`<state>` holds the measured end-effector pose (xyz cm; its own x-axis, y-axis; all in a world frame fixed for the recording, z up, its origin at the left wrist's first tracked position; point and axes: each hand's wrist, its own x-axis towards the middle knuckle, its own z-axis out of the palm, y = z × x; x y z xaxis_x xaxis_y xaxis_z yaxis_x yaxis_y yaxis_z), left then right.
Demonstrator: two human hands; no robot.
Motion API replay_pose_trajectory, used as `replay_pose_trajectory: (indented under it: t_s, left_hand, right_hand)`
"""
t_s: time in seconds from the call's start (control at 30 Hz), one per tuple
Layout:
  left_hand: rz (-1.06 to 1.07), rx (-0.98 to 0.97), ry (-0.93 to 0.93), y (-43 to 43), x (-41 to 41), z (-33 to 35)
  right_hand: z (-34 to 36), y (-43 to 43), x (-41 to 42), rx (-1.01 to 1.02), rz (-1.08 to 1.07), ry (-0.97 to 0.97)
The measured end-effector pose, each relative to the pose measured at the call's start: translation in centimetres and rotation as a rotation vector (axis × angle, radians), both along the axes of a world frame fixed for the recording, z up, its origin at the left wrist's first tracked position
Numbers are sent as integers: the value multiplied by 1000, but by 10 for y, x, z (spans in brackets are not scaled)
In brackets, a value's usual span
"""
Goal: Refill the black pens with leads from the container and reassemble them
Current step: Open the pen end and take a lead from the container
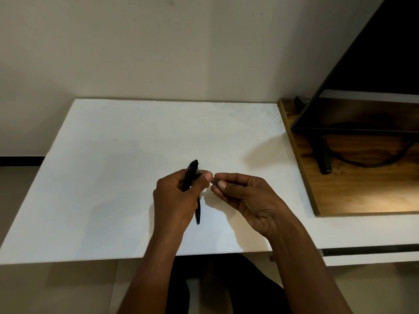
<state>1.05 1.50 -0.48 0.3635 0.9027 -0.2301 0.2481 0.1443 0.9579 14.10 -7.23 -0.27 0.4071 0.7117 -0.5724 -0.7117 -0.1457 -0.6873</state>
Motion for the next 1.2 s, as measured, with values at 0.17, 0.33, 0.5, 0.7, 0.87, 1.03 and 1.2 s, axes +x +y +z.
replay_pose_trajectory:
  t_s: [0.17,0.33,0.5,0.7,0.87,1.03,1.2]
  left_hand:
    - [51,-197,-81,2,-1,0]
    - [52,-211,-123,3,-1,1]
    - [26,-77,-86,3,-1,4]
    - [-14,139,15,0,0,7]
    - [-3,257,74,0,0,7]
    - [-4,261,66,0,1,6]
    - [16,38,-14,1,1,4]
  right_hand:
    - [2,1,2,51,-21,12]
    - [2,2,0,27,-2,38]
    - [4,2,1,-19,13,32]
    - [4,2,0,7,33,75]
    - [4,2,0,36,53,88]
    - [4,2,-2,41,70,64]
    - [4,0,1,36,44,18]
